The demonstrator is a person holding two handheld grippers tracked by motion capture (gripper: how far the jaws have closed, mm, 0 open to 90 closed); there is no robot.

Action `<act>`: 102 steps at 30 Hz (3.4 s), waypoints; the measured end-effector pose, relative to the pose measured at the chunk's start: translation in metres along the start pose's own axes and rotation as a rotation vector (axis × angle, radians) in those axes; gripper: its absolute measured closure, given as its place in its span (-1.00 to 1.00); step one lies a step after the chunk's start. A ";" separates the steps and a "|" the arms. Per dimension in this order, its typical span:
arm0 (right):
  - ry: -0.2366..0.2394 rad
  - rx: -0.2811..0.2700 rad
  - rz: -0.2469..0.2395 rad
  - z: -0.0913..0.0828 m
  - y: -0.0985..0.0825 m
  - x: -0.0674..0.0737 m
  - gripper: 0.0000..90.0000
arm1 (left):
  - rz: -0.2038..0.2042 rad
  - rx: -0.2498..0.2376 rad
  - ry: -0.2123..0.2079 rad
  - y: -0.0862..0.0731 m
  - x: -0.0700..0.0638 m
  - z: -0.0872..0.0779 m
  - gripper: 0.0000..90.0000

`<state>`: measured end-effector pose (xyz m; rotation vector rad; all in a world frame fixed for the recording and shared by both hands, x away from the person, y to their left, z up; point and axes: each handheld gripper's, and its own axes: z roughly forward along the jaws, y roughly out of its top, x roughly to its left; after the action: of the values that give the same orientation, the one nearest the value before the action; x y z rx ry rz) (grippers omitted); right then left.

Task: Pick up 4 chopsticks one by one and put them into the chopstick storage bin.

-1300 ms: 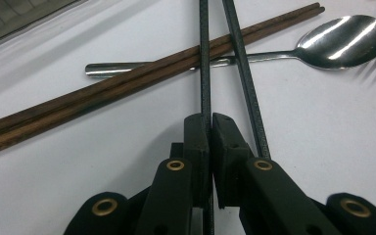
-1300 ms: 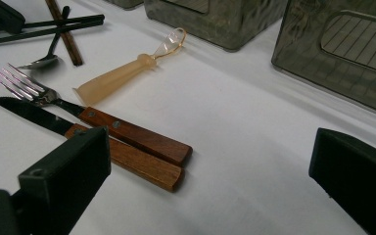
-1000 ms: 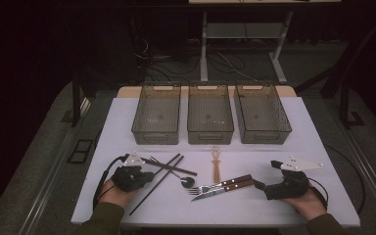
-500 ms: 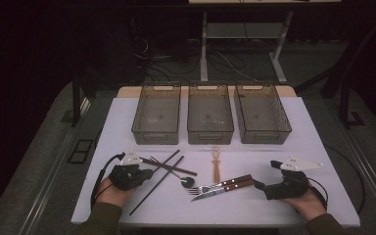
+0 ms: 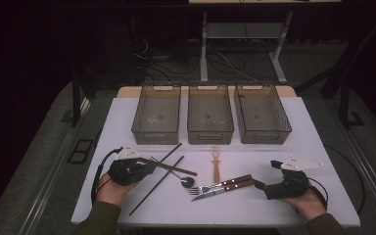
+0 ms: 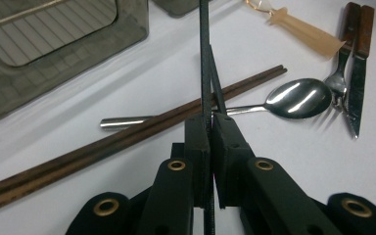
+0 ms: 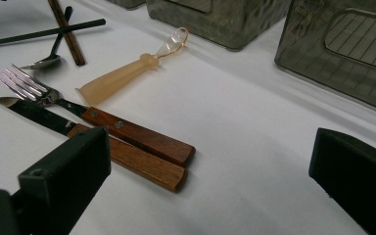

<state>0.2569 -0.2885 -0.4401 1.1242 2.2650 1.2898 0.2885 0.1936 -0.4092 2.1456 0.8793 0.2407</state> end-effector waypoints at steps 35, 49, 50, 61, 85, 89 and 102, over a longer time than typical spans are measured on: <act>-0.005 0.001 0.003 0.000 0.000 0.000 -0.97 | -0.013 -0.112 0.027 0.051 0.028 0.003 0.92; -0.003 -0.002 0.009 0.000 0.000 -0.001 -0.97 | -0.055 -0.163 0.047 0.067 0.053 0.011 0.92; -0.004 -0.005 0.012 0.000 0.000 -0.001 -0.97 | -0.055 -0.162 0.050 0.069 0.055 0.012 0.92; -0.002 -0.009 0.020 -0.001 0.000 -0.002 -0.97 | -0.090 -0.177 0.049 0.099 0.077 0.015 0.92; 0.000 -0.023 0.027 -0.004 -0.001 -0.002 -0.97 | -0.141 -0.231 0.125 0.138 0.124 0.046 0.92; 0.004 -0.028 0.024 -0.004 -0.001 -0.002 -0.97 | -0.126 -0.211 0.161 0.138 0.129 0.054 0.92; 0.004 -0.036 0.028 -0.005 -0.001 -0.002 -0.97 | -0.218 -0.095 0.223 0.128 0.140 0.072 0.69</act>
<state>0.2545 -0.2933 -0.4385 1.1456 2.2271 1.3387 0.4895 0.1854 -0.3799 1.9423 1.1962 0.4074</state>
